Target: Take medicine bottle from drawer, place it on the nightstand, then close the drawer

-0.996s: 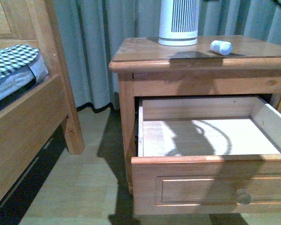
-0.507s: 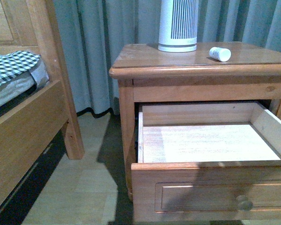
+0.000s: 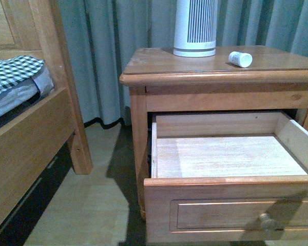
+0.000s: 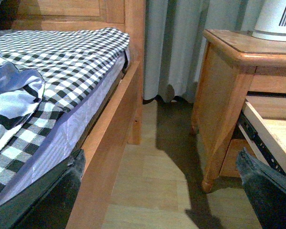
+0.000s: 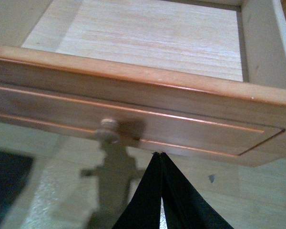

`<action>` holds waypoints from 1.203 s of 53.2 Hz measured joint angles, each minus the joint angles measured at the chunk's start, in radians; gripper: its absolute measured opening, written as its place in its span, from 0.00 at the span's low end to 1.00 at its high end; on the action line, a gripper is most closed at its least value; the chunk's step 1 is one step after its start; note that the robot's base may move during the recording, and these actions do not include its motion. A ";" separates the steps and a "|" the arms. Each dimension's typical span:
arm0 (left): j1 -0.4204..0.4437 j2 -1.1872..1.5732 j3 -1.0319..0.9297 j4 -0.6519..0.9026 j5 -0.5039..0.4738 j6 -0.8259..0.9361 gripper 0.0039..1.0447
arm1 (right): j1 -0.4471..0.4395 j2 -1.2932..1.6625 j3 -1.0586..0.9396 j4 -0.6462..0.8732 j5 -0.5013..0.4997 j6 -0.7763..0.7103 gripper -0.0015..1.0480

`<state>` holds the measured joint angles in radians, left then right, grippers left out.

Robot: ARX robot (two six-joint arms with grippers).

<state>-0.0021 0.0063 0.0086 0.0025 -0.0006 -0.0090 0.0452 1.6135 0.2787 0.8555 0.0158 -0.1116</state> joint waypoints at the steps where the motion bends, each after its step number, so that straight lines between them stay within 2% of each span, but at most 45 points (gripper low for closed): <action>1: 0.000 0.000 0.000 0.000 0.000 0.000 0.94 | -0.005 0.041 0.018 0.019 0.001 -0.009 0.03; 10: 0.000 0.000 0.000 0.000 0.000 0.000 0.94 | -0.020 0.241 0.161 0.040 0.025 -0.054 0.03; 23: 0.000 0.000 0.000 0.000 0.000 0.000 0.94 | -0.023 0.404 0.499 -0.066 0.070 -0.097 0.03; 35: 0.000 0.000 0.000 0.000 0.000 0.000 0.94 | -0.032 0.515 0.733 -0.171 0.105 -0.116 0.03; 47: 0.000 0.000 0.000 0.000 0.000 0.000 0.94 | -0.039 0.547 0.875 -0.234 0.115 -0.123 0.03; 64: 0.000 0.000 0.000 0.000 0.000 0.000 0.94 | -0.038 0.594 0.963 -0.309 0.135 -0.117 0.03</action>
<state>-0.0021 0.0063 0.0086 0.0021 -0.0006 -0.0090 0.0074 2.2078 1.2419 0.5461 0.1513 -0.2287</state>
